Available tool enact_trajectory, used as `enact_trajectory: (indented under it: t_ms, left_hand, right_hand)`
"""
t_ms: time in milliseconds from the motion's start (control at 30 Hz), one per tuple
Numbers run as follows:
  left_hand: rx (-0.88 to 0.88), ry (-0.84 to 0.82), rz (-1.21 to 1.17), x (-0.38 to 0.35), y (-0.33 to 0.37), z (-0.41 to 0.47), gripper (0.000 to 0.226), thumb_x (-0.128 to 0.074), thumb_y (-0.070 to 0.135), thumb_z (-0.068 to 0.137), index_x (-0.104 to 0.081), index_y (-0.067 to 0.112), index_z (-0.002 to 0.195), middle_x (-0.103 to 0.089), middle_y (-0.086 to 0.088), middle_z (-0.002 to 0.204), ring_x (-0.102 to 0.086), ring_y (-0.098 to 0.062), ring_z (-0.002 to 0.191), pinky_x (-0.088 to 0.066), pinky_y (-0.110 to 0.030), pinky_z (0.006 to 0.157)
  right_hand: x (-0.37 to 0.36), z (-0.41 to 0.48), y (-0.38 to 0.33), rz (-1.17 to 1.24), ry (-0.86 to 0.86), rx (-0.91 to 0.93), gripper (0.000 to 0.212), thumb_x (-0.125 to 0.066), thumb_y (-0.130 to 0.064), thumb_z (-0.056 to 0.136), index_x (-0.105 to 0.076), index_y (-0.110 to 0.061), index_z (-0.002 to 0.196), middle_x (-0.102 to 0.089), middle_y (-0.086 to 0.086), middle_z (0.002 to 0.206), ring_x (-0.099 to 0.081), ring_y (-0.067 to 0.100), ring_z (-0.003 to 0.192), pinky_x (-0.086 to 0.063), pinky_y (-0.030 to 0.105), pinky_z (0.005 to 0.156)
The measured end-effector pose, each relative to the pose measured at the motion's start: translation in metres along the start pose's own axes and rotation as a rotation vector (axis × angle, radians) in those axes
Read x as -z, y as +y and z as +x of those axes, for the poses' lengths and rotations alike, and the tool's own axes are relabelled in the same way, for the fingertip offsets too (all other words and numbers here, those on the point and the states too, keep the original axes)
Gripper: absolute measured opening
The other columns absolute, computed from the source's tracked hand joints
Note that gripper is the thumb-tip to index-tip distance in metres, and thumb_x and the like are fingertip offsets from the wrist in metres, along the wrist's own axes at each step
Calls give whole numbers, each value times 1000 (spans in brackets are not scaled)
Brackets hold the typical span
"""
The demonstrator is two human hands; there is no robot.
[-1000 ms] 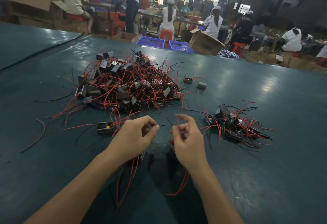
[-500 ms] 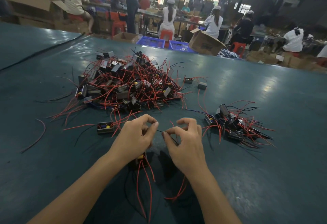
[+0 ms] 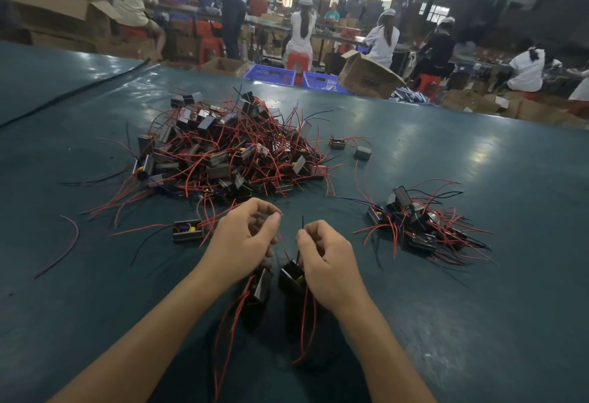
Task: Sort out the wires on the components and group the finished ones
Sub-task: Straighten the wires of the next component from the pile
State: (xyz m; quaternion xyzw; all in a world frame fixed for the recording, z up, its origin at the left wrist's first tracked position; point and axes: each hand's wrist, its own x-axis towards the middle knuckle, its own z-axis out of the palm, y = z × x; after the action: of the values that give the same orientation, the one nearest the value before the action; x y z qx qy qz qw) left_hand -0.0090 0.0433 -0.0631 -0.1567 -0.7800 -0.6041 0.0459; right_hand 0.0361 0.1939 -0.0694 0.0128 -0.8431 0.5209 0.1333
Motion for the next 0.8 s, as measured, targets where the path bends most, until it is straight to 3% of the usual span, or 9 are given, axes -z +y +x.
enact_trajectory:
  t_ms: [100, 200, 367, 567, 700, 800]
  left_hand:
    - [-101, 1, 90, -2, 1, -2, 8, -63, 22, 93, -63, 27, 86, -62, 3, 62, -61, -9, 53, -52, -21, 49]
    - [-133, -14, 117, -2, 3, -5, 9, -63, 22, 93, -65, 30, 88, -61, 2, 64, -62, -15, 54, -57, -31, 51]
    - [-125, -4, 73, -2, 6, -6, 10, -64, 19, 92, -70, 28, 90, -65, 13, 74, -65, -11, 57, -59, -35, 50]
    - [-20, 41, -77, -5, 9, -7, 6, -72, 18, 86, -74, 23, 84, -72, 6, 74, -70, -20, 68, -61, -37, 55]
    - [54, 1, -152, -6, 9, -7, 5, -77, 19, 82, -73, 21, 85, -74, 4, 75, -71, -15, 71, -60, -31, 62]
    - [121, -9, -242, -6, 11, -7, 13, -78, 18, 79, -72, 20, 91, -75, 2, 80, -72, -11, 76, -56, -22, 60]
  right_hand:
    - [-3, -1, 0, -21, -14, 39, 24, -54, -29, 98, -57, -24, 75, -54, -15, 57, -45, 1, 50, -40, 18, 51]
    - [-4, -1, 0, -10, 12, 71, 19, -57, -23, 97, -59, -26, 78, -59, -14, 61, -49, 2, 51, -42, 16, 50]
    - [-3, -1, -2, 108, 4, 72, 24, -63, -16, 94, -59, -38, 100, -67, -1, 73, -58, 16, 56, -50, 29, 55]
    - [-6, -1, -3, 150, 61, 53, 31, -61, -2, 89, -62, -31, 100, -69, -9, 84, -64, 10, 66, -54, 24, 59]
    - [-4, -2, -4, 264, 60, 17, 42, -55, 7, 86, -62, -24, 115, -64, -2, 88, -59, 3, 48, -41, 14, 43]
    - [-3, -2, -4, 268, 91, 26, 33, -58, 1, 91, -65, -23, 111, -63, -4, 81, -57, 2, 42, -40, 13, 40]
